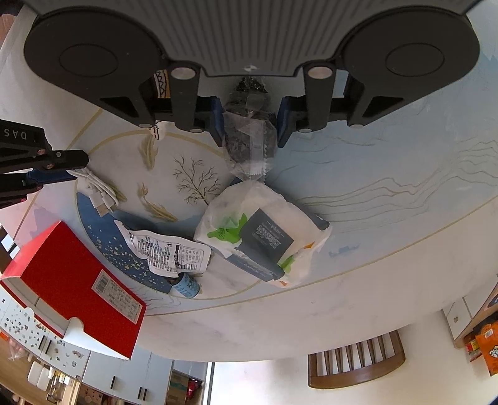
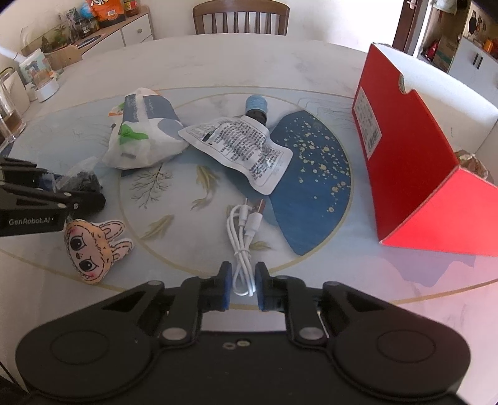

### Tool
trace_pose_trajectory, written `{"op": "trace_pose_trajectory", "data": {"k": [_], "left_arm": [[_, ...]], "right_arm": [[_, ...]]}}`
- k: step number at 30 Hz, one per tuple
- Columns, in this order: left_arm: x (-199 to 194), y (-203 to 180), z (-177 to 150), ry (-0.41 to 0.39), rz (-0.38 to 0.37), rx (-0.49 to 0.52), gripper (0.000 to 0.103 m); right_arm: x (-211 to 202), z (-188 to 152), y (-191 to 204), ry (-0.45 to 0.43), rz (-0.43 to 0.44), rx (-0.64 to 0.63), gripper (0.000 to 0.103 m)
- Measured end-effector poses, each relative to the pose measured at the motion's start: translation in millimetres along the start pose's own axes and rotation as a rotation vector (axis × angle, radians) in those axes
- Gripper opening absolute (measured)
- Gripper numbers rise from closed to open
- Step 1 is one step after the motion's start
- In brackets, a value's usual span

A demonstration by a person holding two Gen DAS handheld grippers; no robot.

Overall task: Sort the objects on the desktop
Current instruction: 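Grasp the clear bag of black items with the left tool while the right grasps the white USB cable, then carry the clear bag and white cable with both tools into the red box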

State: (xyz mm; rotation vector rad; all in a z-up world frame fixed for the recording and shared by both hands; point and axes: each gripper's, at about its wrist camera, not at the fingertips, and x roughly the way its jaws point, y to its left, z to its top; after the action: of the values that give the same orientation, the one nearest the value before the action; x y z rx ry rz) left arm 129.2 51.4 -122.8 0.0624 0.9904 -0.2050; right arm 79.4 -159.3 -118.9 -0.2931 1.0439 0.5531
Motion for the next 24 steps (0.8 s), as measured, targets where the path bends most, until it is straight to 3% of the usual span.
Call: {"op": "trace_pose_trajectory", "data": {"k": [15,24], "left_arm": [[-29.7,-7.2,1.4,-0.036,0.001,-0.057,0.032],[-53.4,-31.7,7.2,-0.057,-0.046,-0.056,0.032]], "right_arm": [[-36.9,-5.3,-21.3,-0.049,0.068,0.072,0.013],[-64.7,-6.4,-38.2,-0.078,0.117,0.106,0.013]]}}
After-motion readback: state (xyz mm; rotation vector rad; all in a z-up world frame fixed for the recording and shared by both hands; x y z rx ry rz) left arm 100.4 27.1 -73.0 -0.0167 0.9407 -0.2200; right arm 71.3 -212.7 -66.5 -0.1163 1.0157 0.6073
